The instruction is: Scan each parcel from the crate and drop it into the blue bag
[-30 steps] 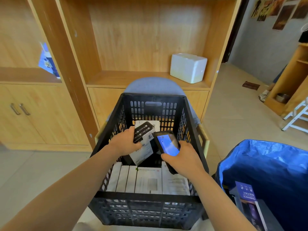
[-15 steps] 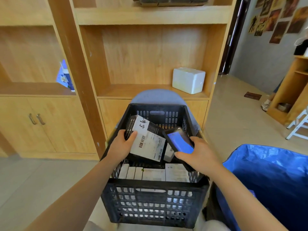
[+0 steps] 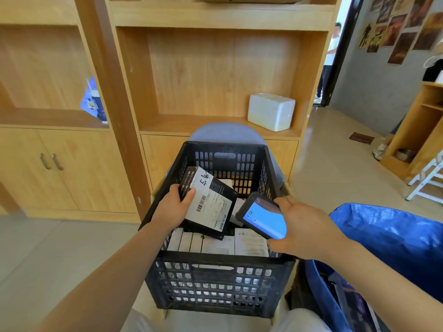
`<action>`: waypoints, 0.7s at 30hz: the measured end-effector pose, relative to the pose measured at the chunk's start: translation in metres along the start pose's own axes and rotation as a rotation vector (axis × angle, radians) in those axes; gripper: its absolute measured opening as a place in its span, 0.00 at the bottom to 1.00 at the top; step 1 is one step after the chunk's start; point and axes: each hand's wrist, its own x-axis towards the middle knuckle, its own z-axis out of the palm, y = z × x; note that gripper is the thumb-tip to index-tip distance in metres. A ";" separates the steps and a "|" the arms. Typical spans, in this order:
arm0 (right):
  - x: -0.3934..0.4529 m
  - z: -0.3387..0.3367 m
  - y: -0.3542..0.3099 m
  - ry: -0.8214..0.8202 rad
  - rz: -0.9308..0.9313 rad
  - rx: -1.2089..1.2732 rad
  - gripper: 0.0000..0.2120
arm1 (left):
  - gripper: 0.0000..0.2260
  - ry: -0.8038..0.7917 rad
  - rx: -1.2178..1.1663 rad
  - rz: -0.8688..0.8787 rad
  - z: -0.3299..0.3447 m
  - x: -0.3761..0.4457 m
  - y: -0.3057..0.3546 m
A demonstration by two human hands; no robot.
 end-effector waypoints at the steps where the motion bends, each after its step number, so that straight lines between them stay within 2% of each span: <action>1: 0.001 0.000 -0.002 -0.009 -0.011 -0.002 0.31 | 0.18 0.003 -0.001 0.001 0.000 -0.001 0.000; 8: 0.007 0.001 -0.006 -0.051 -0.055 -0.022 0.33 | 0.20 0.016 -0.025 0.013 0.001 -0.001 -0.003; 14: 0.006 -0.001 -0.008 -0.041 -0.068 -0.046 0.31 | 0.20 0.035 -0.040 0.017 0.001 -0.003 0.000; 21: 0.004 -0.002 -0.009 -0.029 -0.089 -0.046 0.35 | 0.20 0.028 -0.025 0.024 0.002 -0.002 -0.003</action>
